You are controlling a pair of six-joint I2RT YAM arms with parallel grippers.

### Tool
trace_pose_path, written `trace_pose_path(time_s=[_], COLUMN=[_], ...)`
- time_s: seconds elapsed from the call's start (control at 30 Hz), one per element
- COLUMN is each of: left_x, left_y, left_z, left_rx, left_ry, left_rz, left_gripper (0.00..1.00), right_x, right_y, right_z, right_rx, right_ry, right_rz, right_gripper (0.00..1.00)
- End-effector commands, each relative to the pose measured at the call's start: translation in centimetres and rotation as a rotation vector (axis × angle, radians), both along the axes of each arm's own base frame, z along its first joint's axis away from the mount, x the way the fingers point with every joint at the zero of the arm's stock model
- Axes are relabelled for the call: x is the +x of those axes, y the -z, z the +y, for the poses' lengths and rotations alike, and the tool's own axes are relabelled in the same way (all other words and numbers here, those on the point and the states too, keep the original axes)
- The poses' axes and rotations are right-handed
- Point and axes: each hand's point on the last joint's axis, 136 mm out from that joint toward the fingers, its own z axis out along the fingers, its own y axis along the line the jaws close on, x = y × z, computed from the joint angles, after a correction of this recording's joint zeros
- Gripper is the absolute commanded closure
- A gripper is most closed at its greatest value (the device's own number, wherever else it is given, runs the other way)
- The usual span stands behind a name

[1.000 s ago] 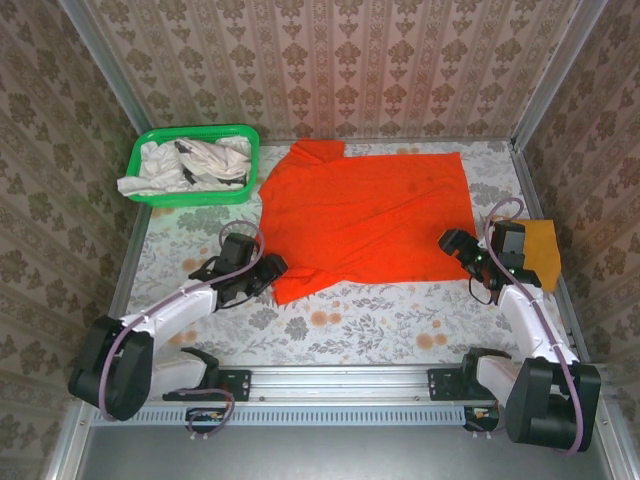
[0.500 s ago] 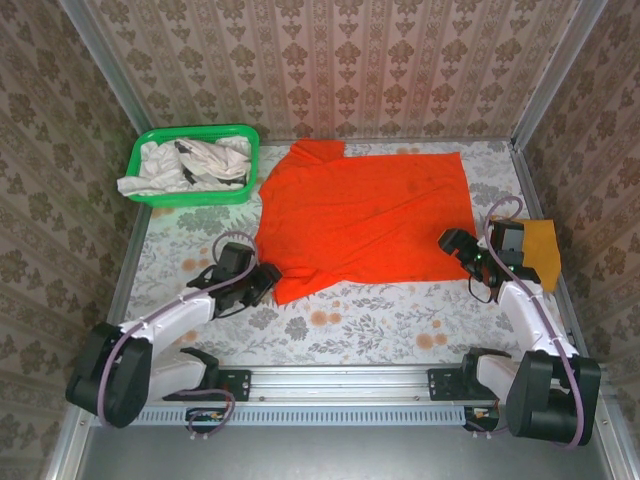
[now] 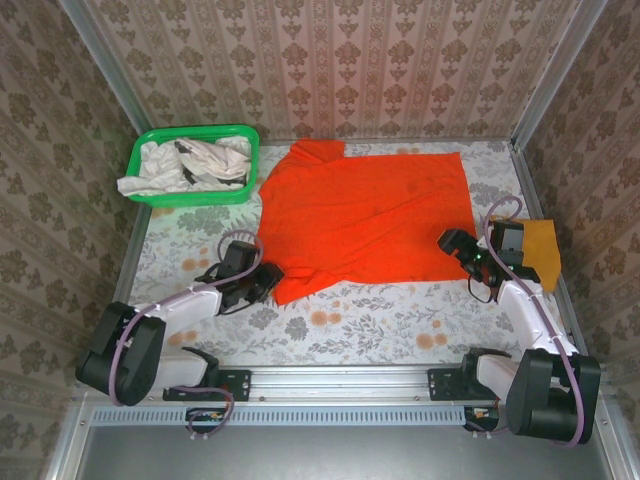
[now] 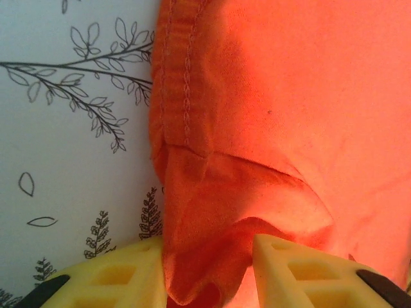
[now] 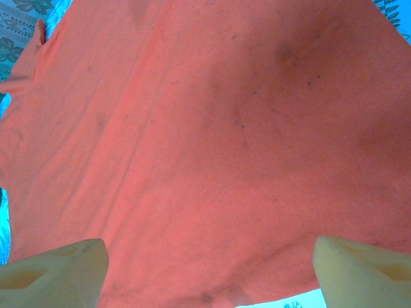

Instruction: Fold and stack the t-shirts

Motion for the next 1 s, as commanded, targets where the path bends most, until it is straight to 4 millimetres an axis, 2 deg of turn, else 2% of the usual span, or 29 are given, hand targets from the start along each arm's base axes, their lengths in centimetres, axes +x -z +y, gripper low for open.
trace_pose_path(time_s=[0.0,0.1,0.13,0.2,0.27,0.4,0.5,0.57,0.67,0.83,0.97], left_x=[0.2,0.2,0.1,-0.3,-0.8,-1.5,-1.5,-1.4,-1.4,-2.0,-2.0], left_y=[-0.5,-0.7,-0.9,-1.1,-1.1,-0.7,-0.7,-0.9,-1.0,-0.4,-0.3], left_z=[-0.4,-0.6,-0.9,-1.4,-1.4,-1.3,-1.2,-1.0,-0.7,0.4,0.8], left_rx=[-0.023,-0.053,-0.072,-0.076,-0.056,-0.055,-0.052,-0.042,-0.028,0.009,0.018], left_ry=[-0.007,-0.02,-0.015,0.003,0.009,0.012,0.014,0.013,0.013,0.0,-0.004], left_rz=[-0.011,-0.009,-0.011,-0.003,0.002,0.015,0.012,0.003,0.002,0.02,0.021], left_gripper=[0.66,0.8,0.81,0.77,0.68,0.7,0.84,0.99,1.0,1.0,1.0], right_x=[0.0,-0.3,-0.5,-0.7,-0.8,-0.7,-0.7,-0.8,-1.7,-4.5,-5.1], right_y=[-1.4,-1.4,-1.4,-1.4,-1.4,-1.4,-1.3,-1.3,-0.9,1.9,4.1], right_z=[0.1,-0.1,-0.2,-0.4,-0.4,-0.4,-0.3,-0.3,-1.2,-4.7,-5.7], right_rx=[0.002,-0.013,-0.021,-0.032,-0.035,-0.027,-0.022,-0.024,-0.048,-0.141,-0.116], right_ry=[0.003,0.013,0.016,0.02,0.019,0.025,0.025,0.026,0.081,0.253,0.295], right_rz=[-0.02,-0.01,-0.004,0.001,0.001,-0.004,-0.001,0.004,0.045,0.19,0.254], right_gripper=[0.16,0.16,0.16,0.16,0.16,0.16,0.16,0.16,0.16,0.22,0.31])
